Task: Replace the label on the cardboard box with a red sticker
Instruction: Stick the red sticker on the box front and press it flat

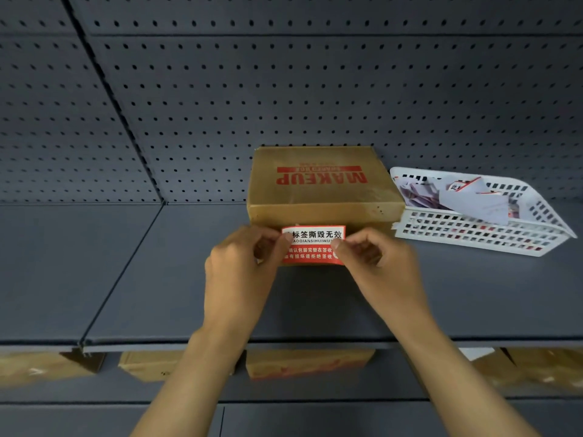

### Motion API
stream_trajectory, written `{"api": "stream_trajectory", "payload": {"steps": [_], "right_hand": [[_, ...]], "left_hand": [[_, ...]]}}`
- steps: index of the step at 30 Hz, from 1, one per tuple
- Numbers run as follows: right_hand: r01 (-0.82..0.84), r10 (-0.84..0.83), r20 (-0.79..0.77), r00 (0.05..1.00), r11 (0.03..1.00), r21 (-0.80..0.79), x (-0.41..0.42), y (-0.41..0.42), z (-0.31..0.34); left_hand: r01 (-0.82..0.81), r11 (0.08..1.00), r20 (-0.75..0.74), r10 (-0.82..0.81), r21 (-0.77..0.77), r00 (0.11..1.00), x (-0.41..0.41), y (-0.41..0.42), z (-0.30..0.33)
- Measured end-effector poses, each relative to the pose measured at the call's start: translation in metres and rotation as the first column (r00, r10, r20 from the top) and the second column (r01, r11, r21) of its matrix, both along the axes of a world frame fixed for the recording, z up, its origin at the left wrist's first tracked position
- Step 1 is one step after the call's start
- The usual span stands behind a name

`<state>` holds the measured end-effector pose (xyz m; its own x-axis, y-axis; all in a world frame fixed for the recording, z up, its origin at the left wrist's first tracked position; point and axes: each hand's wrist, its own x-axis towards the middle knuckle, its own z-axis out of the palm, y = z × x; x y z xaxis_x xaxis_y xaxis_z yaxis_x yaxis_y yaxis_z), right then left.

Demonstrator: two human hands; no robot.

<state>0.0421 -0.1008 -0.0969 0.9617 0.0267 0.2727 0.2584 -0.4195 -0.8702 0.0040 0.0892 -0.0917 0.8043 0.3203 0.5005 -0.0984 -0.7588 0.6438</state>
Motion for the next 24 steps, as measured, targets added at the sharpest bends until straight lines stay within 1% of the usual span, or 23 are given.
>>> {"api": "stream_trajectory", "payload": {"steps": [3, 7, 11, 16, 20, 24], "right_hand": [[0.01, -0.01, 0.015, 1.0, 1.0, -0.018, 0.002, 0.0, -0.005], [0.054, -0.053, 0.048, 0.997, 0.998, -0.021, 0.005, 0.001, -0.009], [0.105, -0.103, 0.045, 0.994, 0.994, -0.025, 0.006, 0.004, -0.009], [0.25, -0.239, 0.08, 0.968, 0.95, -0.188, 0.006, 0.008, -0.005], [0.285, -0.259, 0.134, 0.957, 0.928, -0.242, 0.007, 0.01, -0.003], [0.324, -0.25, 0.251, 0.935, 0.89, -0.321, 0.008, 0.008, 0.002]], "left_hand": [[-0.023, 0.999, -0.003, 0.023, 0.031, 1.0, 0.002, 0.0, -0.003], [-0.065, 0.998, 0.0, 0.065, 0.019, 0.998, 0.006, -0.004, -0.005], [-0.081, 0.996, 0.014, 0.081, 0.034, 0.997, 0.007, -0.008, -0.006], [-0.149, 0.984, -0.007, 0.15, 0.101, 0.989, 0.01, -0.009, -0.008], [-0.159, 0.979, -0.007, 0.161, 0.129, 0.987, 0.011, -0.009, -0.01], [-0.172, 0.972, 0.008, 0.173, 0.161, 0.985, 0.011, -0.006, -0.009]]}}
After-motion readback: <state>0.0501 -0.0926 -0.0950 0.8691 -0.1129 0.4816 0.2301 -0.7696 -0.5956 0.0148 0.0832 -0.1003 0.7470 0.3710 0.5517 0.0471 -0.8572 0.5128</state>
